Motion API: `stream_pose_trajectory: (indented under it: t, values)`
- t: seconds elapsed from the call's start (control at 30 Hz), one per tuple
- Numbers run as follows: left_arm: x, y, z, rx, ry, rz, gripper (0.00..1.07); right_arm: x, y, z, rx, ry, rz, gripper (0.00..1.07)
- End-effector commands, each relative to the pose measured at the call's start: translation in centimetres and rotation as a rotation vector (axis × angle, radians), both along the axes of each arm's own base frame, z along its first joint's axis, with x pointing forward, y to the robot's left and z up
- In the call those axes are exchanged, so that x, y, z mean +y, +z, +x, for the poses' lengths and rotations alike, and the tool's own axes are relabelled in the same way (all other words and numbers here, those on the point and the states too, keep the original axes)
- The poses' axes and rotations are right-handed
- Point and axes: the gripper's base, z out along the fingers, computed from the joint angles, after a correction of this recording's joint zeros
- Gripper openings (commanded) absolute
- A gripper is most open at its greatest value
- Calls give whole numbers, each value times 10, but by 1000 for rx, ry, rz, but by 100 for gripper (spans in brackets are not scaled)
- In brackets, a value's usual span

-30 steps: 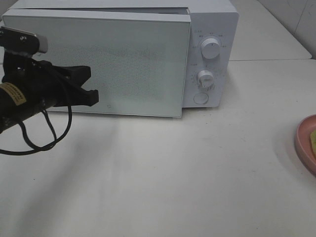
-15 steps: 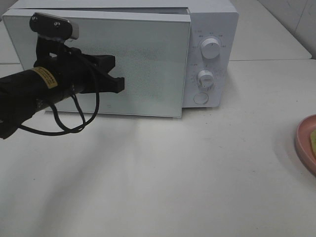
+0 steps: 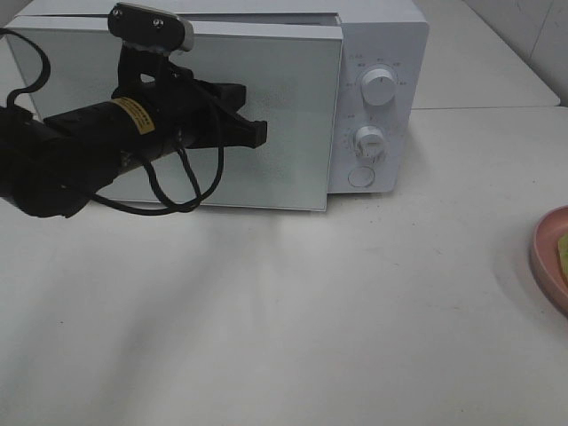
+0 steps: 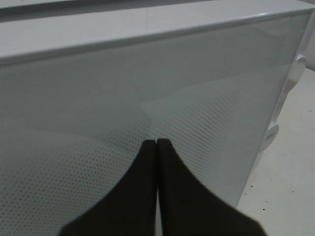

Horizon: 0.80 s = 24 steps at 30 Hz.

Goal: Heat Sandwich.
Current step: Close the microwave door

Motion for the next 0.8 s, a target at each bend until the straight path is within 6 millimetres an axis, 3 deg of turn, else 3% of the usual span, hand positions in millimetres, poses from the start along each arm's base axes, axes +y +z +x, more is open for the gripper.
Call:
stream_pose_trajectory:
  t: [0.03, 0.8]
  values:
    - [-8, 5, 6, 5, 4, -11, 0, -1, 0, -4, -33, -6, -2, 74]
    - [-34, 5, 42, 12, 9, -11, 0, -1, 0, -4, -33, -6, -3, 74]
